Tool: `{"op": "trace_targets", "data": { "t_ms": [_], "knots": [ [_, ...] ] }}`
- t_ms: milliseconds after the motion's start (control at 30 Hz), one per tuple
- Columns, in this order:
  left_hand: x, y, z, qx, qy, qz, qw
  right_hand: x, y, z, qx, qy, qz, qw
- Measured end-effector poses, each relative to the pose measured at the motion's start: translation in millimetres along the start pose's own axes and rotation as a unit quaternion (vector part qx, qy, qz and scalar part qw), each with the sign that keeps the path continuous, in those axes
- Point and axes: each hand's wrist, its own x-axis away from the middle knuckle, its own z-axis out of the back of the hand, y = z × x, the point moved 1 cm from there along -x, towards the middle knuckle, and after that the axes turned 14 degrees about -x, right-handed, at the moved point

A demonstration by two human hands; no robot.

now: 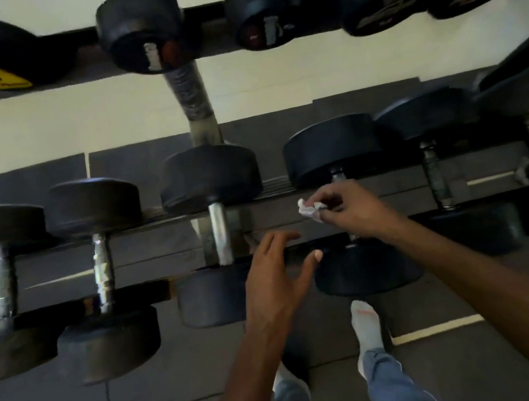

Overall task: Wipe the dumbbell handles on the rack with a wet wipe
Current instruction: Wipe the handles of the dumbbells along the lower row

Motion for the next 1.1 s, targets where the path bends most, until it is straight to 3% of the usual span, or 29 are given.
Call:
{"op": "trace_targets", "data": {
  "t_ms": [133, 300, 433, 700, 967, 1100],
  "knots": [
    [-6, 19, -40, 0.013, -0.026, 0.01, 1.0, 4, 4, 38, 0.111, 0.004, 0.03, 0.993],
    [-7, 38, -71, -0.008, -0.034, 0.04, 0.999, -6, 15, 69, 0.171, -0.016, 0.066, 0.983],
    [-4, 47, -83, -0.022, -0.035, 0.054, 0.998, -9, 36, 75, 0.229, -0.104, 0.045, 0.967],
    [-3, 53, -89, 0.014, -0.002, 0.084, 0.996, -11, 47, 83, 0.26, -0.206, 0.17, 0.928],
    [10, 62, -100, 0.029, 0.047, 0.111, 0.992, -3, 23, 61, 0.322, -0.337, 0.131, 0.875],
    [13, 61, -104, 0.035, 0.052, 0.121, 0.991, 1, 9, 55, 0.357, -0.353, 0.096, 0.86]
  ]
}}
